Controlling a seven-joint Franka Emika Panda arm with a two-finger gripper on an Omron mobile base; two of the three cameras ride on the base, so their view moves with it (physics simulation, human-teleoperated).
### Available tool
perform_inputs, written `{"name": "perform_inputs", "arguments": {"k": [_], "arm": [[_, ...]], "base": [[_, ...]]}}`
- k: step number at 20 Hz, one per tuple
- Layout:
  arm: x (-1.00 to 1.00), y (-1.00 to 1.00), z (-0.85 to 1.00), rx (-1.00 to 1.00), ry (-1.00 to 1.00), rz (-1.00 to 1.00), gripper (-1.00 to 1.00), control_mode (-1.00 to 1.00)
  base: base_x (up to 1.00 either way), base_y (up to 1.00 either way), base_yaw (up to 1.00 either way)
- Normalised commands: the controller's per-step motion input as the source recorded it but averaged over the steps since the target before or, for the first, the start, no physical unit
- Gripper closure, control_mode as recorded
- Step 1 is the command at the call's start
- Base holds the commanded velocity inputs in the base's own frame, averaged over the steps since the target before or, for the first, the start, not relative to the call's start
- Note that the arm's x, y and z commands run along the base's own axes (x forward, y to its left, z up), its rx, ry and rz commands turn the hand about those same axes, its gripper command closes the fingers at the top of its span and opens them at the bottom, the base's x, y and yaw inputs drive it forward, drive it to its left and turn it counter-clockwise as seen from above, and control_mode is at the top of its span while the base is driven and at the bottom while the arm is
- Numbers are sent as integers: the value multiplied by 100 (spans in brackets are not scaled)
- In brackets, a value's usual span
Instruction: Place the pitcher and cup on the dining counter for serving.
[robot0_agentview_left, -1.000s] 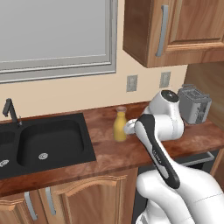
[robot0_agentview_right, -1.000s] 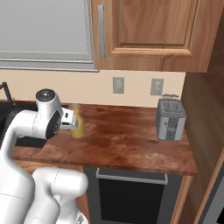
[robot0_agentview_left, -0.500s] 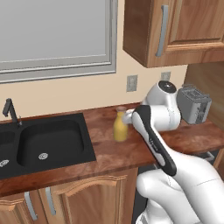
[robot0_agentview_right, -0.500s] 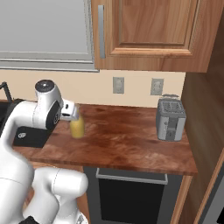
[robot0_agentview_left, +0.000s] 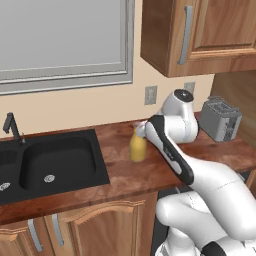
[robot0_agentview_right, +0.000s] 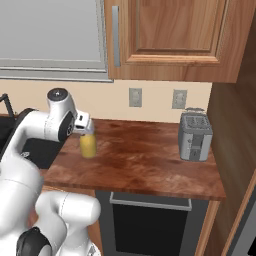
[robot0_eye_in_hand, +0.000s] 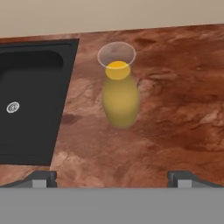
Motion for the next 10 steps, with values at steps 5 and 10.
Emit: {"name": "perform_inputs", "arguments": {"k": [5,10], "arm": [[35,0,-39,0,-2,-3,-100,-100],[41,0,-38,0,-8,-5,-100,-100]], "base": [[0,0,0],[0,0,0]]}}
